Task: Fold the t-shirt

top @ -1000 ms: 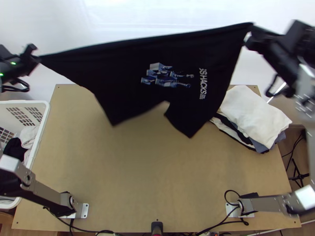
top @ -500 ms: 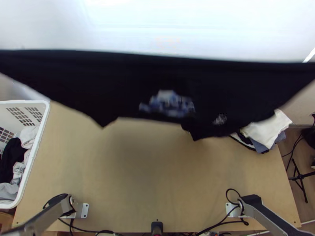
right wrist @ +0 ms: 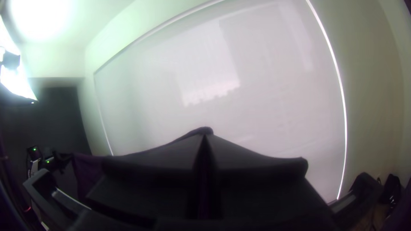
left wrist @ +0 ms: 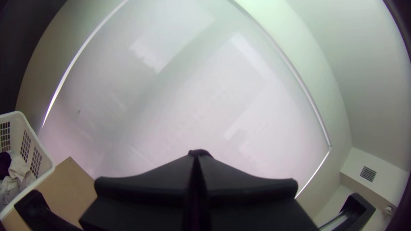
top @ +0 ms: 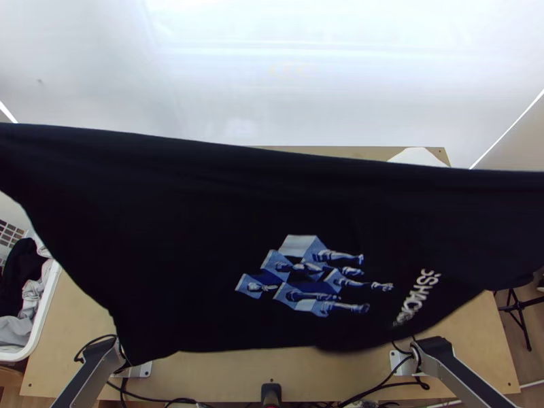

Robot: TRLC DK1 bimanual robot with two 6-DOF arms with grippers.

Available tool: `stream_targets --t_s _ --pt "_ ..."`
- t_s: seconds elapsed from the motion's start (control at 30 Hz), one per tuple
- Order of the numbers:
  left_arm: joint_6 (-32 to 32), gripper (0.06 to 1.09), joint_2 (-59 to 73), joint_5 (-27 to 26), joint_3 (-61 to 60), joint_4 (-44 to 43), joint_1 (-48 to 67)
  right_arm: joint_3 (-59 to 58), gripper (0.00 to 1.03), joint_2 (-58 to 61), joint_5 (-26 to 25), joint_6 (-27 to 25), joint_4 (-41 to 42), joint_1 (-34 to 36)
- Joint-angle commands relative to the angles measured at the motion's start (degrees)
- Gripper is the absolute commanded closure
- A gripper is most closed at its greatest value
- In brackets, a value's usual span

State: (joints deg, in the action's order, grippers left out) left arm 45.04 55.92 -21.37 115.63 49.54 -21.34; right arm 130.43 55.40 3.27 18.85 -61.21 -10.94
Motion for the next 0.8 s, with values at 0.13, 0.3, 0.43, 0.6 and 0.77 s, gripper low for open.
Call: stream_targets --t_s 0.13,0.3,0.43,0.6,0.77 --pt "0.49 1.05 0.59 -0.52 -2.08 -3.75 1.39 -2.9 1.0 5.51 1.74 1.98 7.07 -3.3" --pt "-5.66 1.05 -3.63 -2.37 -24.14 -0.06 5.35 -29.8 1.0 3.58 4.12 5.49 4.61 -5.94" --pt "-13.57 1.05 -10.92 -1.93 -47.08 0.21 7.72 -48.08 1.0 0.24 6.4 5.58 5.93 -6.2" --pt "-16.82 1.05 -10.92 -0.78 -64.83 -11.75 7.72 -61.35 1.0 0.33 6.66 2.86 15.68 -6.02" --pt "-15.77 1.05 0.07 4.05 -69.05 -25.28 9.65 -65.66 1.0 6.3 6.66 -0.39 25.09 -6.02"
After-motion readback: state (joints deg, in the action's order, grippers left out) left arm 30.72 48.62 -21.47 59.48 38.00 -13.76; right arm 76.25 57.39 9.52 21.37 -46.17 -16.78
